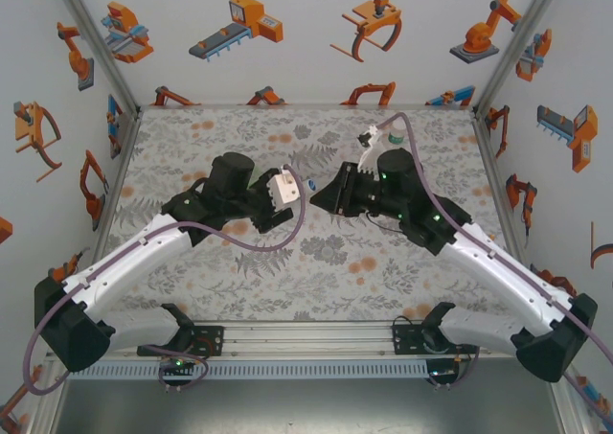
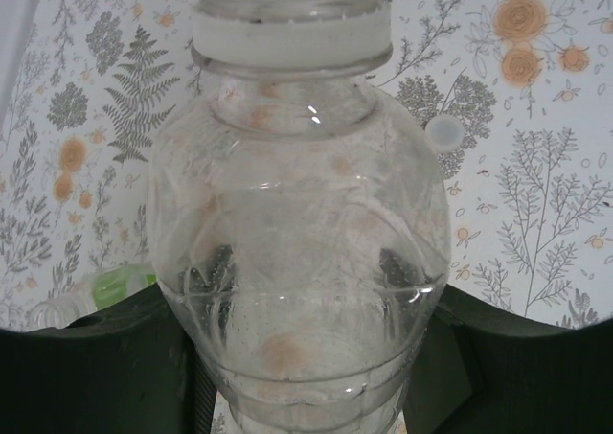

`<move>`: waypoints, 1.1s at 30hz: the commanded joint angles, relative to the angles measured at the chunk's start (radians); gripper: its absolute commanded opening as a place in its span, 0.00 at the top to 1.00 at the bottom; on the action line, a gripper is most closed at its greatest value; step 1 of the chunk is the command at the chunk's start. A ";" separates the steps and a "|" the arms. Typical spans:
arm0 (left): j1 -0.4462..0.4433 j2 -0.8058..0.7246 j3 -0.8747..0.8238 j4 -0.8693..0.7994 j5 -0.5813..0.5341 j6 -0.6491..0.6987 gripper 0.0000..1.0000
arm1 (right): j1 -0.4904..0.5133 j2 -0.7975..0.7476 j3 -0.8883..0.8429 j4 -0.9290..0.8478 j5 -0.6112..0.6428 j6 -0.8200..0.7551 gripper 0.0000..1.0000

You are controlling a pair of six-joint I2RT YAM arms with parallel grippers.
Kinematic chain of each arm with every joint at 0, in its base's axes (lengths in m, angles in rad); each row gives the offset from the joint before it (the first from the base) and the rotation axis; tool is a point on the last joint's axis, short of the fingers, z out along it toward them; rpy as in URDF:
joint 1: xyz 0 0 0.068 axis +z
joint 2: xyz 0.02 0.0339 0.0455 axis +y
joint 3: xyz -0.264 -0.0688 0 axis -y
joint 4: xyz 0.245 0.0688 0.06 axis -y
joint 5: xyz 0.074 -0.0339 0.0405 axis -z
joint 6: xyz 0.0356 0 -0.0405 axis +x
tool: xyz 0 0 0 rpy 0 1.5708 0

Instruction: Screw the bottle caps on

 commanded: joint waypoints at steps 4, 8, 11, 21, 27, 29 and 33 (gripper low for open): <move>-0.005 -0.026 -0.003 0.008 0.139 0.009 1.00 | -0.005 -0.039 0.052 -0.015 0.030 -0.147 0.52; -0.006 -0.025 -0.003 0.004 0.161 0.015 1.00 | -0.022 0.015 0.097 -0.046 0.007 0.010 0.47; -0.005 -0.023 0.000 -0.001 0.161 0.016 1.00 | -0.030 0.058 0.118 -0.045 -0.042 0.088 0.47; -0.005 -0.015 0.009 -0.008 0.110 0.004 0.93 | -0.032 0.093 0.120 -0.036 -0.058 0.126 0.64; -0.006 -0.018 0.011 -0.007 0.108 0.003 0.71 | -0.037 0.092 0.121 -0.037 -0.052 0.125 0.78; -0.005 -0.020 0.008 -0.003 0.105 -0.002 0.58 | -0.041 0.093 0.123 -0.042 -0.046 0.120 0.80; -0.005 -0.031 0.000 0.013 0.098 -0.011 0.39 | -0.056 0.107 0.148 -0.091 -0.022 0.075 0.83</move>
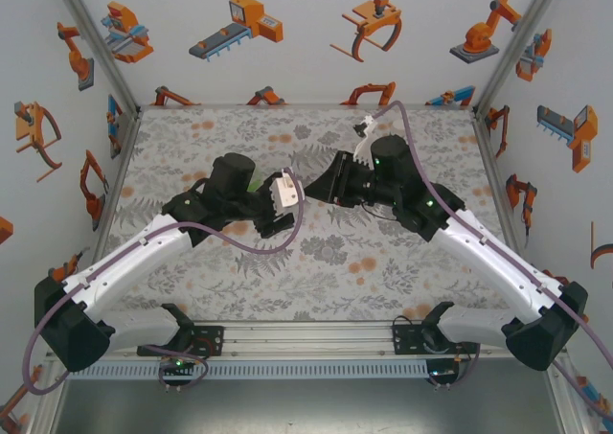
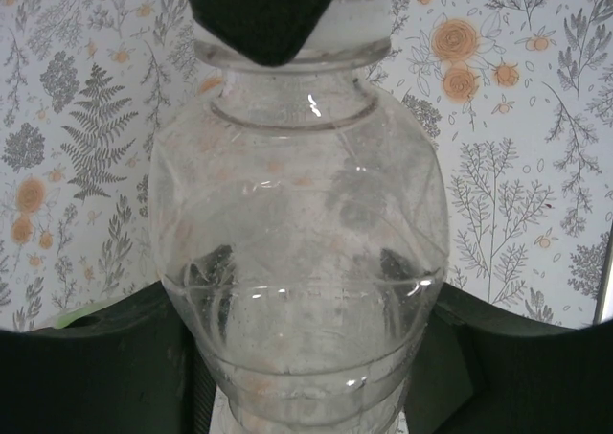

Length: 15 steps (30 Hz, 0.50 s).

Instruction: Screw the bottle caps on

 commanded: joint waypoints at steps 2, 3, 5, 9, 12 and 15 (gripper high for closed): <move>0.001 -0.038 -0.004 0.027 -0.011 -0.012 0.30 | -0.033 0.022 0.077 -0.092 0.042 -0.067 0.84; 0.001 -0.041 -0.006 0.029 -0.013 -0.014 0.28 | -0.041 0.035 0.093 -0.124 0.052 -0.095 0.84; 0.002 -0.049 -0.010 0.034 -0.017 -0.014 0.28 | -0.061 0.073 0.142 -0.211 0.077 -0.158 0.84; 0.004 -0.057 -0.014 0.041 -0.025 -0.016 0.27 | -0.104 0.151 0.226 -0.322 0.120 -0.279 0.84; 0.005 -0.062 -0.018 0.045 -0.030 -0.018 0.27 | -0.128 0.228 0.310 -0.406 0.217 -0.390 0.84; 0.008 -0.064 -0.020 0.050 -0.036 -0.019 0.27 | -0.168 0.319 0.387 -0.452 0.281 -0.463 0.84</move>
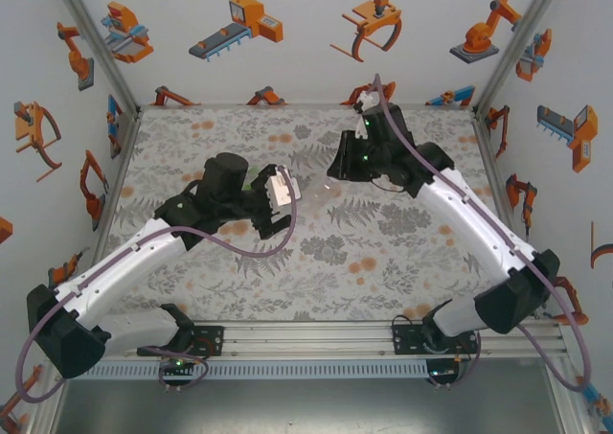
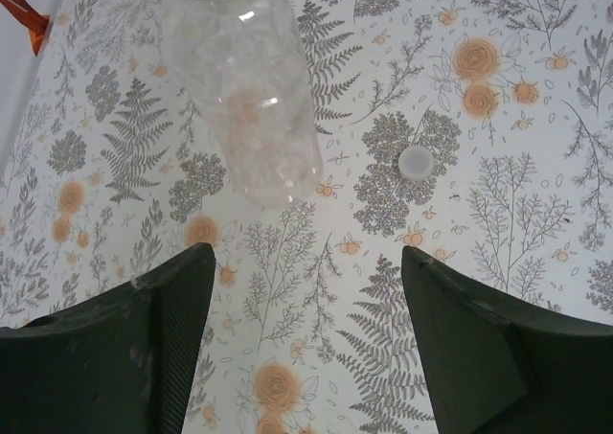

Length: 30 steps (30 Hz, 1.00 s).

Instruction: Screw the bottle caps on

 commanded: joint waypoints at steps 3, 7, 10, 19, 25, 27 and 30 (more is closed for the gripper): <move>0.011 -0.027 -0.017 0.028 -0.021 -0.019 0.27 | -0.077 0.145 0.143 -0.102 0.101 -0.187 0.84; 0.014 -0.033 -0.023 0.035 -0.046 -0.025 0.27 | -0.113 0.270 0.249 -0.101 0.146 -0.239 0.86; 0.015 -0.042 -0.025 0.043 -0.070 -0.035 0.27 | -0.124 0.351 0.318 -0.103 0.204 -0.269 0.87; 0.037 -0.036 -0.010 0.054 -0.115 -0.097 0.27 | -0.155 0.514 0.458 -0.104 0.236 -0.304 0.87; 0.044 -0.051 -0.017 0.062 -0.110 -0.094 0.27 | -0.165 0.591 0.513 -0.097 0.229 -0.318 0.87; 0.045 -0.052 -0.019 0.061 -0.108 -0.089 0.27 | -0.166 0.612 0.523 -0.090 0.228 -0.323 0.87; 0.045 -0.051 -0.019 0.061 -0.106 -0.086 0.27 | -0.169 0.628 0.527 -0.080 0.225 -0.324 0.87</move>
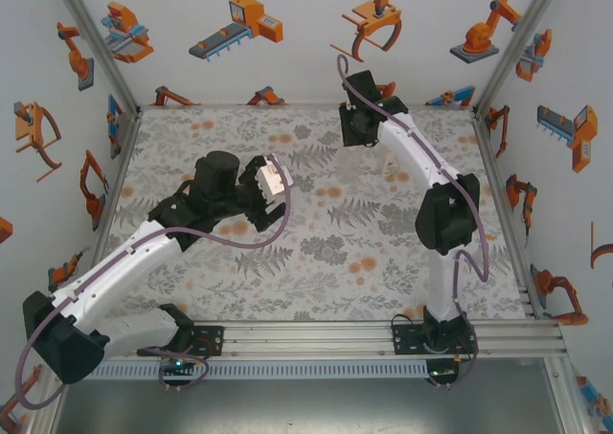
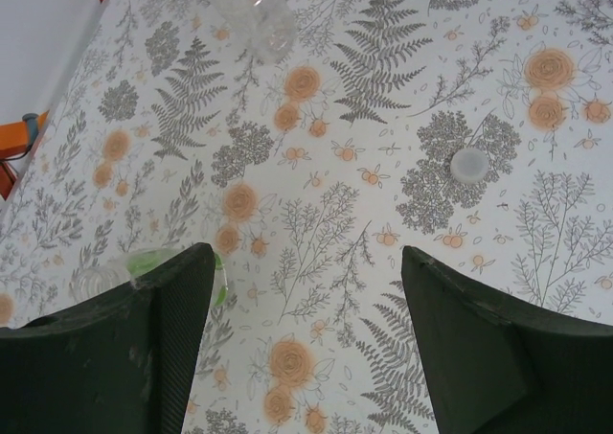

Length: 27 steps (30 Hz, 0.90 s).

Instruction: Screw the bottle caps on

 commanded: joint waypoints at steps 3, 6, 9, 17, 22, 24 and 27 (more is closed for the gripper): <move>0.005 -0.022 -0.003 0.020 0.003 -0.011 0.27 | -0.011 0.021 0.028 0.022 0.019 -0.018 0.85; 0.006 -0.019 -0.005 0.022 -0.004 -0.015 0.27 | -0.014 0.026 0.019 0.026 0.021 -0.017 0.78; 0.010 -0.016 -0.002 0.024 -0.012 -0.021 0.28 | -0.015 0.022 0.016 0.027 0.019 -0.015 0.68; 0.031 -0.012 -0.008 0.055 -0.036 -0.060 0.27 | -0.015 -0.013 0.035 0.022 0.015 -0.019 0.49; 0.053 0.001 -0.011 0.101 -0.098 -0.146 0.28 | -0.014 -0.055 0.046 0.011 0.012 -0.035 0.46; 0.055 0.007 -0.017 0.133 -0.164 -0.197 0.28 | -0.013 -0.078 0.045 0.003 0.014 -0.036 0.45; 0.059 0.023 -0.003 0.142 -0.242 -0.245 0.27 | -0.012 -0.116 0.035 0.005 -0.011 -0.032 0.45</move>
